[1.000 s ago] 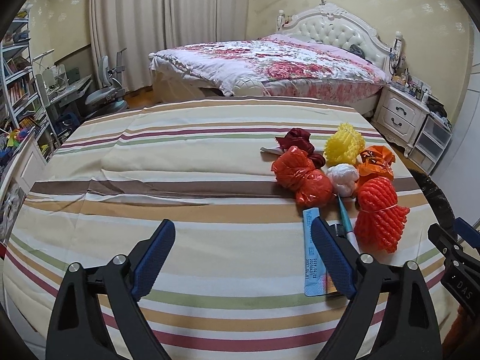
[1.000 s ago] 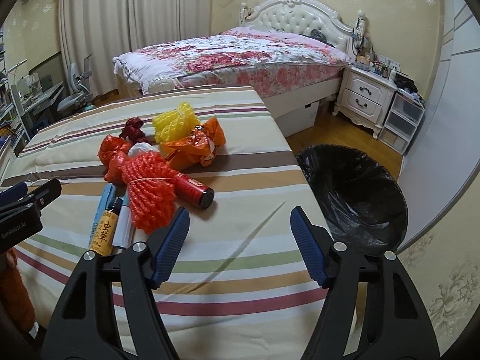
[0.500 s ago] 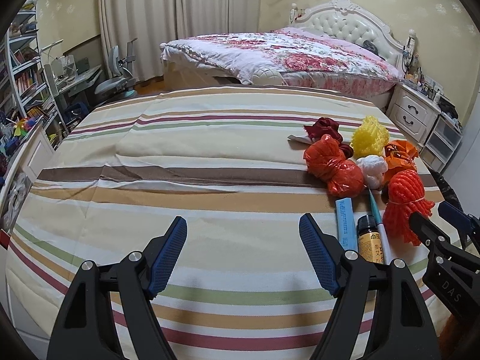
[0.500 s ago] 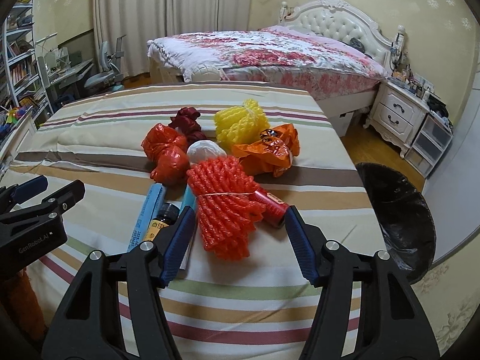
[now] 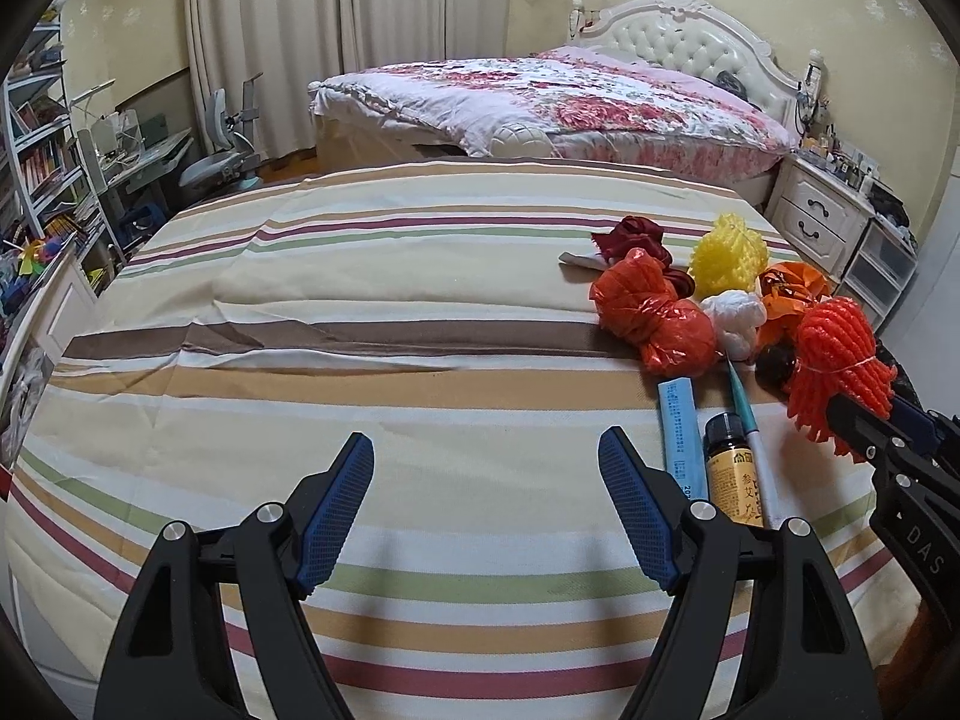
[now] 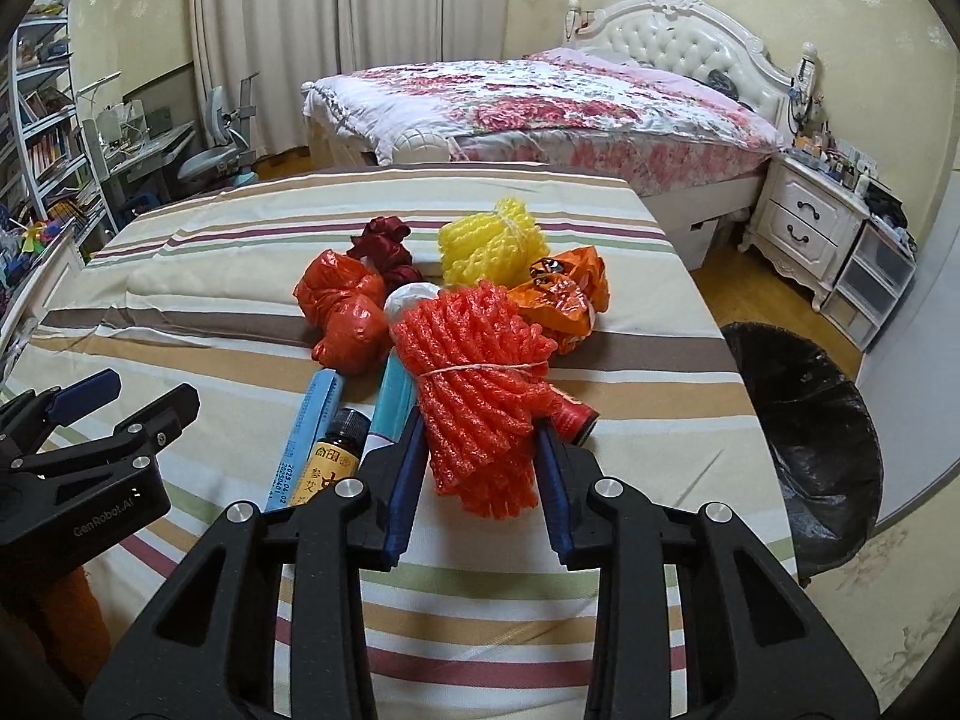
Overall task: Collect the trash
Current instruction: 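Reach the right tool to the red mesh net and close on it, then grasp the amber bottle with the left tool while the right tool holds the red mesh net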
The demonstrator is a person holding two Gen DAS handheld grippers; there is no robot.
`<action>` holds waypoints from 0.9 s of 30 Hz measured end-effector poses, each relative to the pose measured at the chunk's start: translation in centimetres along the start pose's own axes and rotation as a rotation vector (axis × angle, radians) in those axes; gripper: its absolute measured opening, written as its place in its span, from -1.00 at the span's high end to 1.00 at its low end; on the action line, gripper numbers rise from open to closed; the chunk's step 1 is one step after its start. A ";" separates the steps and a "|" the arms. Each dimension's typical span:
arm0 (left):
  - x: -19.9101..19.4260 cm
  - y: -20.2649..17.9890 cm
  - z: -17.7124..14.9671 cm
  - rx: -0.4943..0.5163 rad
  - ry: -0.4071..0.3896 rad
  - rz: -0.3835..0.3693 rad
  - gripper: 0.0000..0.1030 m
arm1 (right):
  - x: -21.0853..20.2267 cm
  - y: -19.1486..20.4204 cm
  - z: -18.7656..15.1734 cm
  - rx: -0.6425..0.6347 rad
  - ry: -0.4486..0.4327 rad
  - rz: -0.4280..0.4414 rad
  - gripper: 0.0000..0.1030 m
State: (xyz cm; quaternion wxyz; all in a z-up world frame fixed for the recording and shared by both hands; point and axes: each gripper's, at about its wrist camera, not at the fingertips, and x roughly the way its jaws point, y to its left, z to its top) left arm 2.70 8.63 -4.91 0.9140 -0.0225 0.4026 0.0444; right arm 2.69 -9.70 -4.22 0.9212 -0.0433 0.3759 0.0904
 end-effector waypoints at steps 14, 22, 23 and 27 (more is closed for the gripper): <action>-0.8 -4.8 -0.4 0.118 -0.019 -0.061 -0.34 | -1.5 -5.2 -1.7 0.095 -0.017 -0.063 0.34; 0.0 -6.8 -0.2 0.165 0.011 -0.108 -0.12 | -1.2 -7.0 -2.4 0.136 -0.010 -0.067 0.34; 0.0 -6.9 -0.3 0.168 0.012 -0.112 -0.12 | -1.1 -7.0 -2.4 0.139 -0.008 -0.067 0.34; 0.3 -7.4 -0.5 0.185 0.025 -0.156 0.09 | -0.7 -7.2 -2.6 0.148 0.000 -0.064 0.34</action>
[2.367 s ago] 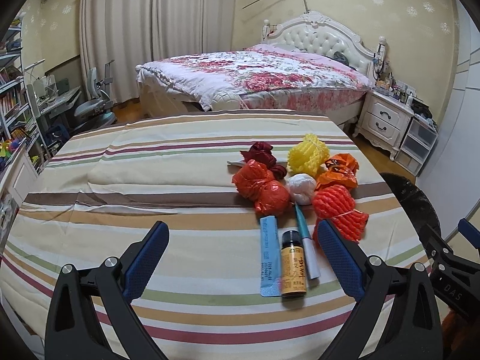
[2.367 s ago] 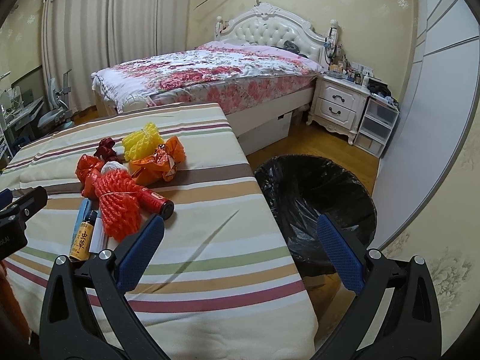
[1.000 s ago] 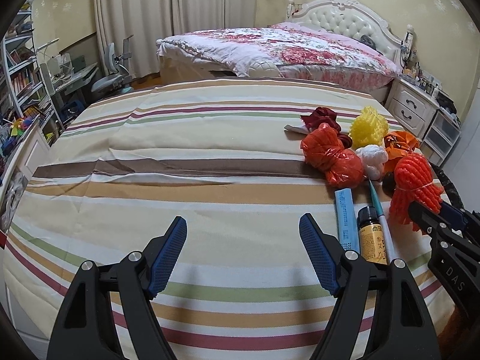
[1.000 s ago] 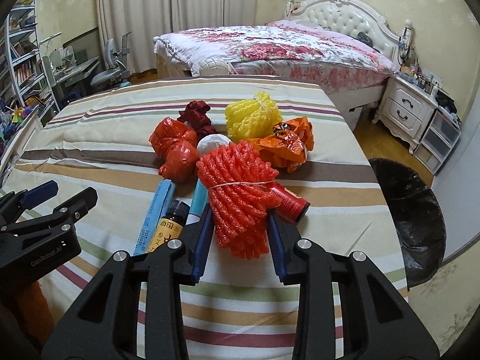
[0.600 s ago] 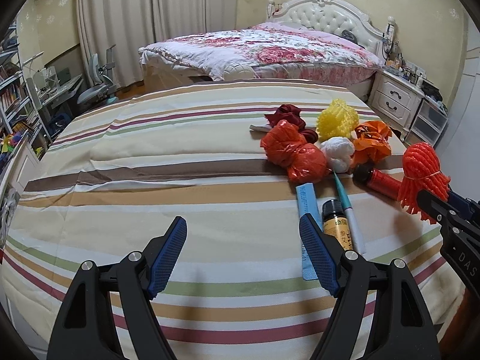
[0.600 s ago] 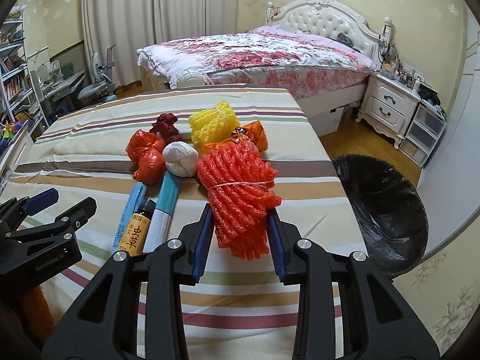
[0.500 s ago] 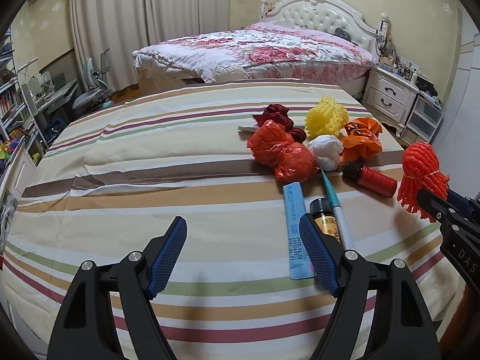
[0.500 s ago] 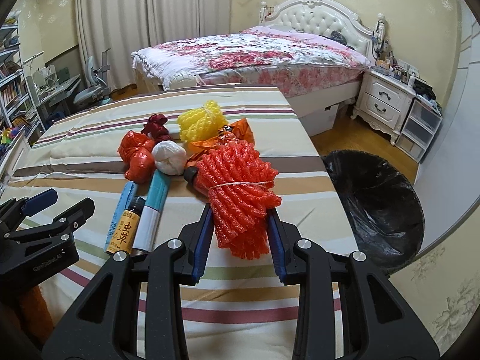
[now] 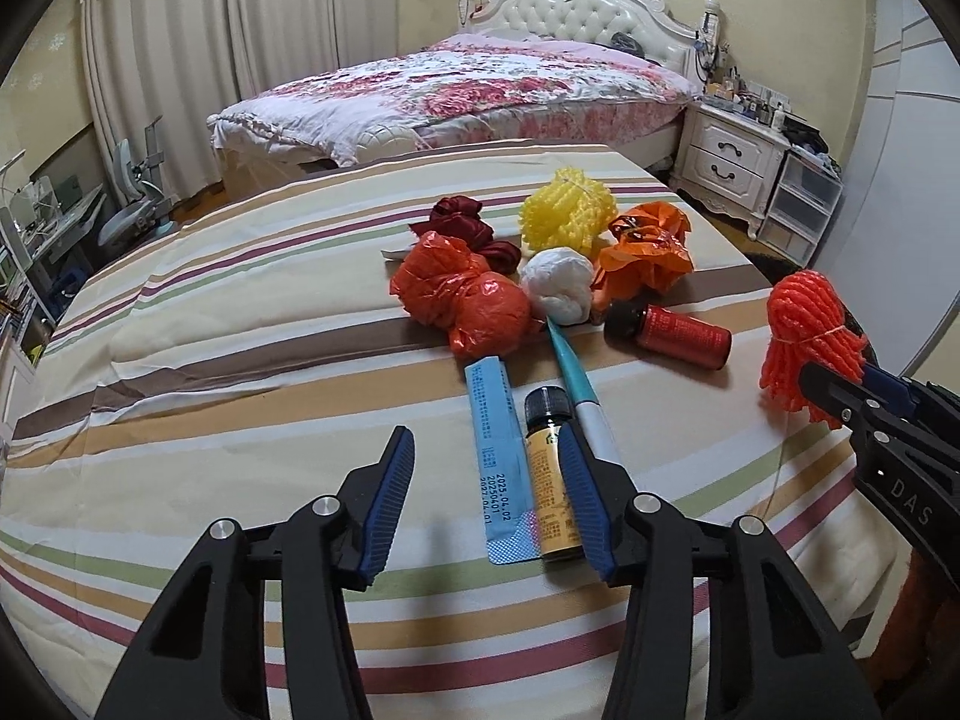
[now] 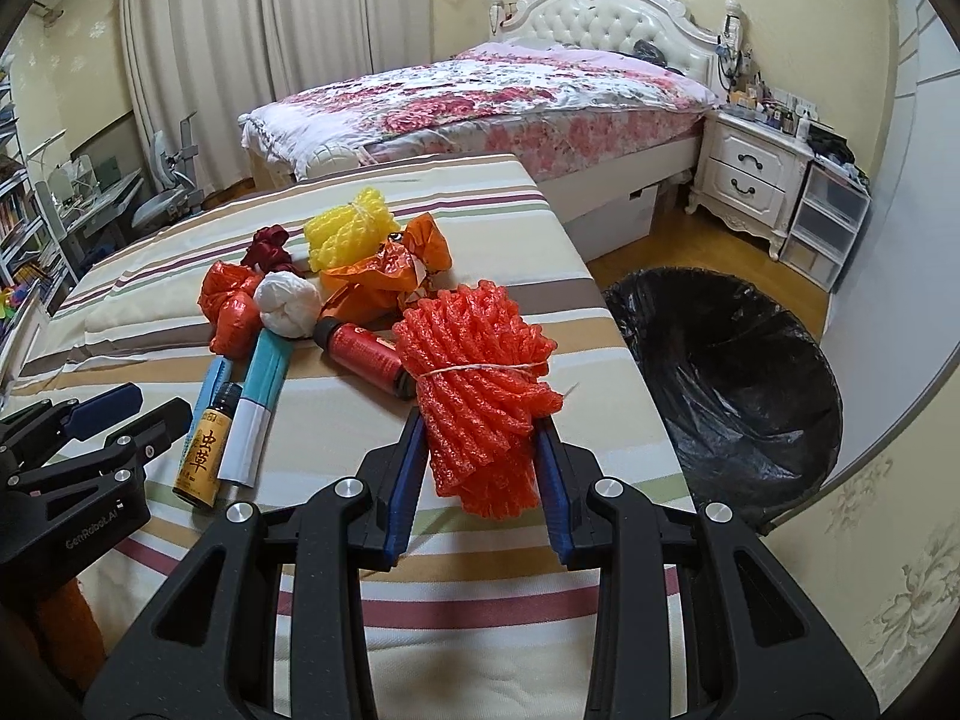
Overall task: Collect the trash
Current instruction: 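Grasp the amber bottle with the left tool while the right tool holds the red mesh net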
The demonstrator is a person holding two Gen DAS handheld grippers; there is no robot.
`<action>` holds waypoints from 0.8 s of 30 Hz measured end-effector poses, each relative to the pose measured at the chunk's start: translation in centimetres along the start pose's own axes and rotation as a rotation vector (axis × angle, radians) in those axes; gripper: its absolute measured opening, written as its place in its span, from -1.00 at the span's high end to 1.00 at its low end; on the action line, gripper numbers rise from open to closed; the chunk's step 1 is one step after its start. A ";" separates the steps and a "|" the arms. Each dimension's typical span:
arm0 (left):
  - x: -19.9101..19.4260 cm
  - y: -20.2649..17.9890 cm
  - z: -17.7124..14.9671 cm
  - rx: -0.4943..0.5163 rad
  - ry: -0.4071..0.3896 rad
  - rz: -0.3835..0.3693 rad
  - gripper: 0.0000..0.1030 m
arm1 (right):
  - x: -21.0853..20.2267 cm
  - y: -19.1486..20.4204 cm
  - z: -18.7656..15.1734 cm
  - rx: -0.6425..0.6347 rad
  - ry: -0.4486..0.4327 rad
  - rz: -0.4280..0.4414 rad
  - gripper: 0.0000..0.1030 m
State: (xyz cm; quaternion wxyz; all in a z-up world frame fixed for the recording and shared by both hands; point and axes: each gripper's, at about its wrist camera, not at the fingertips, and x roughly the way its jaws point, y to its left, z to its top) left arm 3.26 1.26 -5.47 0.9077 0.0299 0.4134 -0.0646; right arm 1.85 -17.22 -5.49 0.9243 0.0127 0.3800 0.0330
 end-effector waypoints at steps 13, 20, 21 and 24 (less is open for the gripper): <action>0.6 -1.1 -0.5 0.046 0.025 -0.015 0.05 | 0.7 0.2 -0.5 0.001 0.019 0.007 0.34; 1.2 -0.4 -0.8 0.012 0.061 -0.011 0.11 | 0.8 0.3 -0.6 0.001 0.020 0.010 0.33; 1.3 -0.2 -0.8 0.003 0.070 -0.027 0.17 | 0.8 0.3 -0.6 0.002 0.021 0.010 0.34; 1.5 -0.3 -1.0 0.001 0.083 -0.038 0.27 | 0.8 0.4 -0.7 0.004 0.021 0.012 0.33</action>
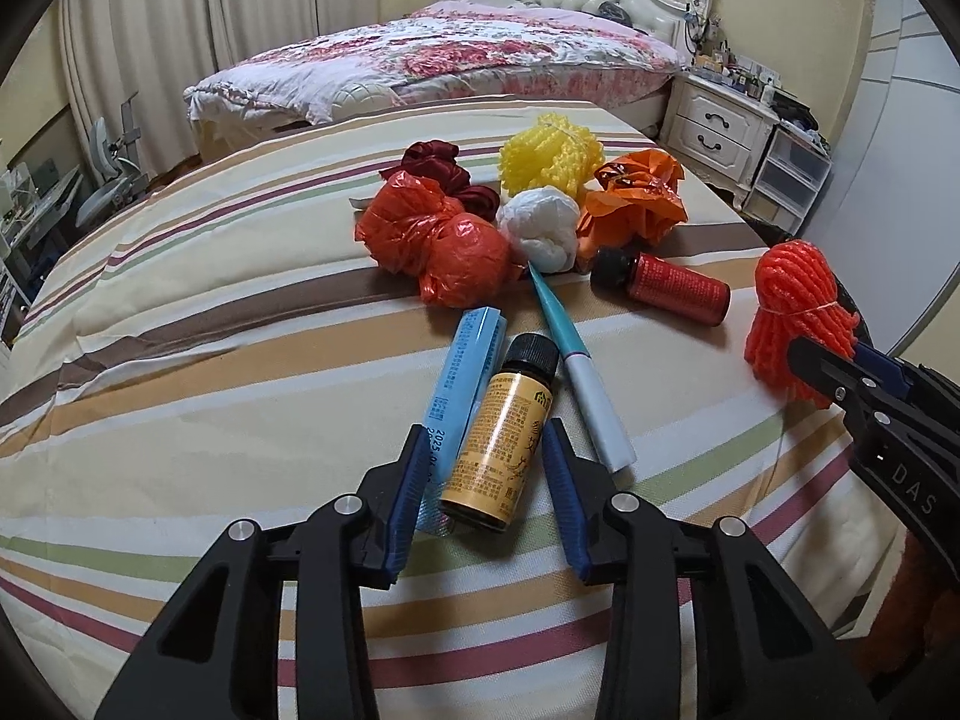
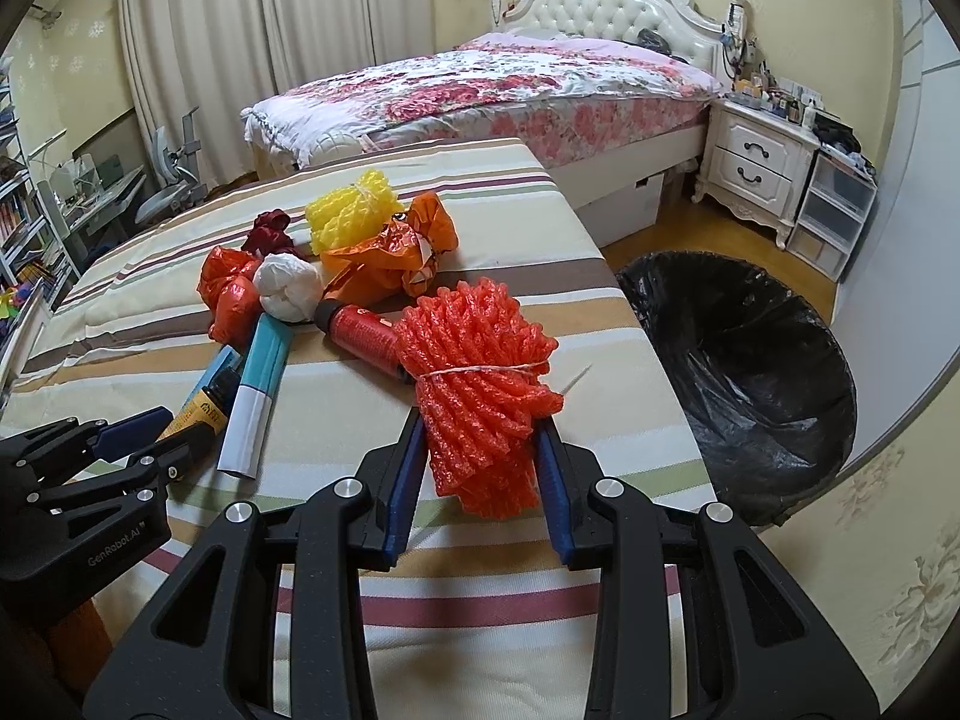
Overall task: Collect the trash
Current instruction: 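Grasp the amber bottle with the left tool while the right tool holds the red mesh net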
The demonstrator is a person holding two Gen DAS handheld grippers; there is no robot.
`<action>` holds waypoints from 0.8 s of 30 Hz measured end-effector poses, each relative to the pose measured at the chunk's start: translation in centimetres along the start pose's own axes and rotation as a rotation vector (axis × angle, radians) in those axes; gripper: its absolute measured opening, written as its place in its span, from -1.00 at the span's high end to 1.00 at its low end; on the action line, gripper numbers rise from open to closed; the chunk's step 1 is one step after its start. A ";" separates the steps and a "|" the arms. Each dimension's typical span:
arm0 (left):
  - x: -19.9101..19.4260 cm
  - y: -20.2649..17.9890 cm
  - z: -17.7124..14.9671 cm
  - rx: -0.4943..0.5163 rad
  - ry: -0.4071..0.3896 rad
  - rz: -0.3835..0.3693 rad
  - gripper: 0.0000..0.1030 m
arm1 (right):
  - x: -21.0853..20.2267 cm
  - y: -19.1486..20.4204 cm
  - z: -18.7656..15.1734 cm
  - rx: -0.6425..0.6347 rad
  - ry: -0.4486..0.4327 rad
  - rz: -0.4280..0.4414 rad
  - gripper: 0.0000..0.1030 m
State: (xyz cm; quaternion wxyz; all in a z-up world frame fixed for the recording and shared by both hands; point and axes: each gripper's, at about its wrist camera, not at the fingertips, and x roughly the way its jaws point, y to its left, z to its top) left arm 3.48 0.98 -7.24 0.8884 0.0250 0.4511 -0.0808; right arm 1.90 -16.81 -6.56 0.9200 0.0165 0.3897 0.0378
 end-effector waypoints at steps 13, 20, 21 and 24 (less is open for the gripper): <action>-1.6 0.7 -0.1 -0.031 -0.062 -0.047 0.51 | 0.0 0.0 0.0 0.000 -0.001 0.001 0.33; -0.2 0.8 -0.2 -0.038 0.009 -0.061 0.50 | 0.4 0.2 -0.4 -0.005 0.007 0.003 0.33; -0.2 0.8 -0.1 -0.040 0.008 -0.061 0.48 | 0.4 0.2 -0.4 -0.005 0.007 0.004 0.33; -0.3 0.5 0.0 -0.027 -0.005 -0.042 0.35 | 0.5 0.3 -0.5 -0.004 0.009 0.006 0.33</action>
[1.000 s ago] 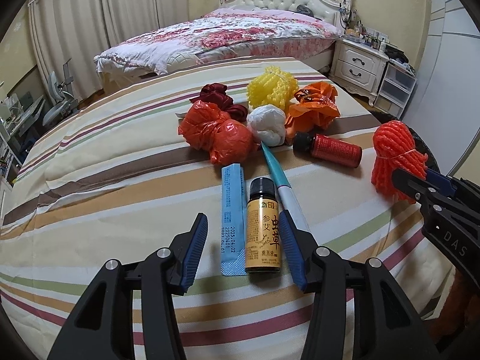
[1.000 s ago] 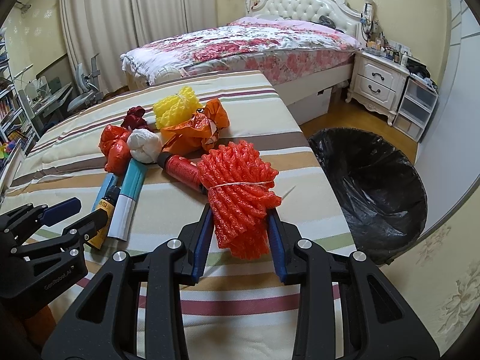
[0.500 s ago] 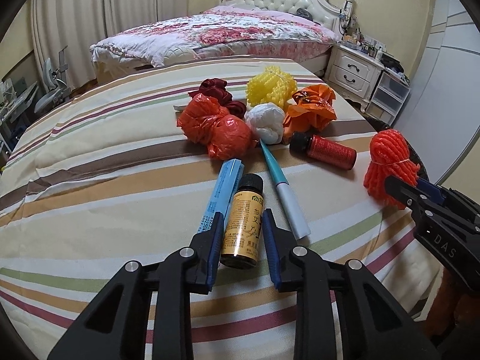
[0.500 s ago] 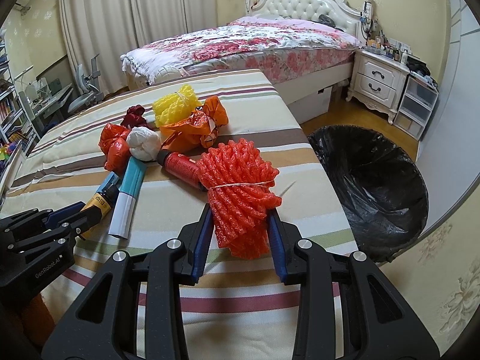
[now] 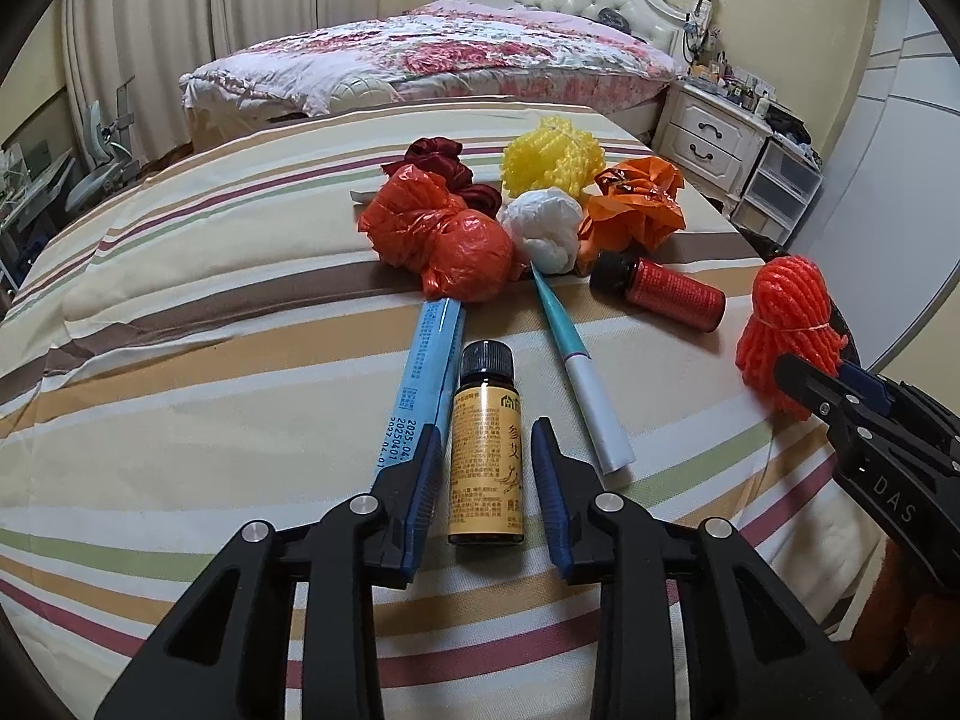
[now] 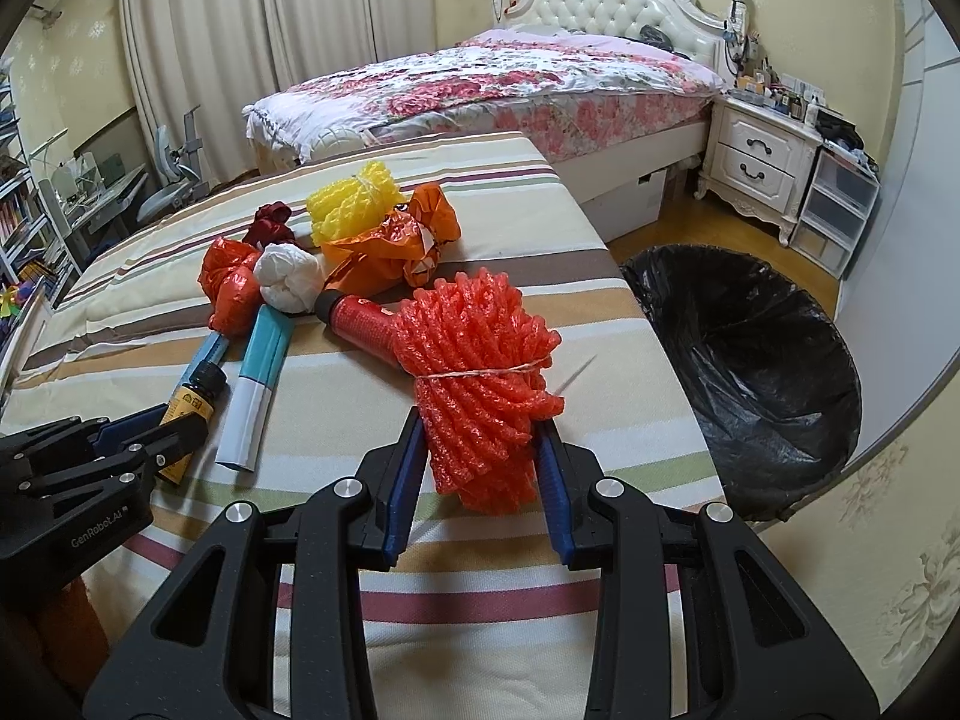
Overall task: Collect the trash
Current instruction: 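Grasp the amber bottle with the left tool while the right tool holds the red mesh net, then carry the red mesh net and amber bottle over the black trash bin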
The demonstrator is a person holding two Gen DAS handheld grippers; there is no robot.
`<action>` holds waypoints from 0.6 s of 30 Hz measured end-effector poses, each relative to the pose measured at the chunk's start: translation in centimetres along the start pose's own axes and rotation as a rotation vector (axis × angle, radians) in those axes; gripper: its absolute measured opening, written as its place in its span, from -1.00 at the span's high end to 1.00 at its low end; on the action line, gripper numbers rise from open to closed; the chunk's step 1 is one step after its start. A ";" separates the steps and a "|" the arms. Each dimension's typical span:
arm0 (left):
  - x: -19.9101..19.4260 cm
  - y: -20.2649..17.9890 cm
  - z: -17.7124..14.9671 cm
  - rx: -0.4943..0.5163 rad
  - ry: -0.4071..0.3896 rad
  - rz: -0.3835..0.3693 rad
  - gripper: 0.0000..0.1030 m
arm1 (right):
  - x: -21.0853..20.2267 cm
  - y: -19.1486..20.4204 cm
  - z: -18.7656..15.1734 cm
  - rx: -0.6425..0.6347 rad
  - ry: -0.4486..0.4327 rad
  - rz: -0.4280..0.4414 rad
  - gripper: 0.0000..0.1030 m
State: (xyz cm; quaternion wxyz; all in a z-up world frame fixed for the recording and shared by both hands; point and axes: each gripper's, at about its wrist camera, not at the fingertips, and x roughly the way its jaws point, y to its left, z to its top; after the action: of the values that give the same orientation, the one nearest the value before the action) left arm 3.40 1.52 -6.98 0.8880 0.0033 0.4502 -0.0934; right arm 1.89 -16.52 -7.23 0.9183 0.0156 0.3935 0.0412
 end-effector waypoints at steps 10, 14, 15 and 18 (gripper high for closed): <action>0.4 -0.4 0.3 0.022 -0.013 0.014 0.40 | 0.2 0.0 -0.1 0.003 0.003 0.007 0.33; 0.3 -0.2 0.2 0.013 -0.017 -0.006 0.52 | 0.2 0.0 -0.1 0.004 0.003 0.007 0.33; 0.2 -0.1 0.2 0.010 -0.021 -0.007 0.52 | 0.2 0.1 -0.1 0.004 0.002 0.008 0.33; -0.3 0.1 0.2 0.002 -0.040 -0.015 0.52 | 0.2 0.0 -0.1 0.004 0.003 0.007 0.33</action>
State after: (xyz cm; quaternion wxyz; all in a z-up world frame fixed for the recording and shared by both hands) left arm 3.38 1.63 -6.62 0.8962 -0.0012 0.4321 -0.1005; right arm 1.93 -16.46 -7.45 0.9176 0.0190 0.3947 0.0439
